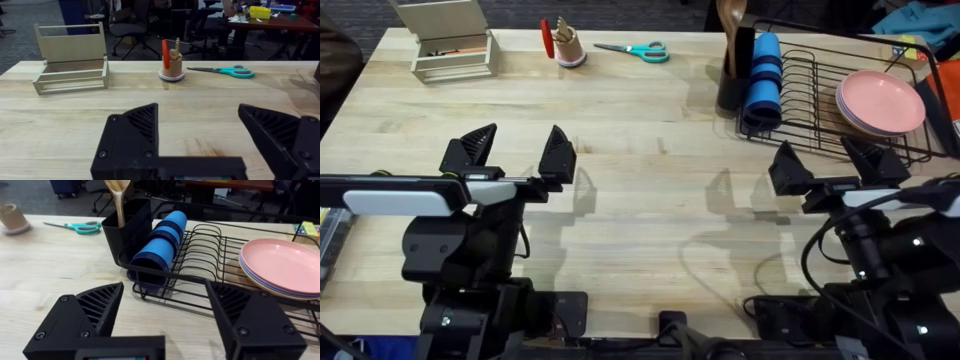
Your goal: Pick up the spoon on the table one by one and put them onto the rack
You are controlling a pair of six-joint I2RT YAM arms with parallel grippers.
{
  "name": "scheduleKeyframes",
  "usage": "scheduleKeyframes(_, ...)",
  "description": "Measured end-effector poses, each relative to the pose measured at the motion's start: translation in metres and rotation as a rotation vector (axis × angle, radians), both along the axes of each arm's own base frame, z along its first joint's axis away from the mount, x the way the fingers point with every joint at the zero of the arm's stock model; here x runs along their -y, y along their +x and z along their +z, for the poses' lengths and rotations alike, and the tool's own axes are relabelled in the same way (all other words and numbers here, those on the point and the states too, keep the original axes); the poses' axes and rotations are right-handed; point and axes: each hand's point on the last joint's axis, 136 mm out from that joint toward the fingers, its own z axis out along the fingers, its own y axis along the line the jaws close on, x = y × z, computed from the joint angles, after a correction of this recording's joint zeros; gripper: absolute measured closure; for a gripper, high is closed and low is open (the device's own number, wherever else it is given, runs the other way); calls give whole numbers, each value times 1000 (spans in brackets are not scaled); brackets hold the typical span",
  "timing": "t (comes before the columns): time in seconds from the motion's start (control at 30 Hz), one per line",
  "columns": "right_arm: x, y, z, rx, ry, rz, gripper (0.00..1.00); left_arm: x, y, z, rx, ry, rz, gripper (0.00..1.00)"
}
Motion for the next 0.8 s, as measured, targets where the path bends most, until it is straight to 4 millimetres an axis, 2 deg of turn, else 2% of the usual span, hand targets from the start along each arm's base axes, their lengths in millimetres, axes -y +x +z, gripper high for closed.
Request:
scheduleKeyframes(0.73, -1, -4, -4, -51, 1, 6, 6, 0, -1, 0, -13, 0, -1, 8)
scheduleKeyframes(0.8, -3, -7, -6, -81, 2, 14, 6, 0, -3, 6, -19, 0, -1, 8)
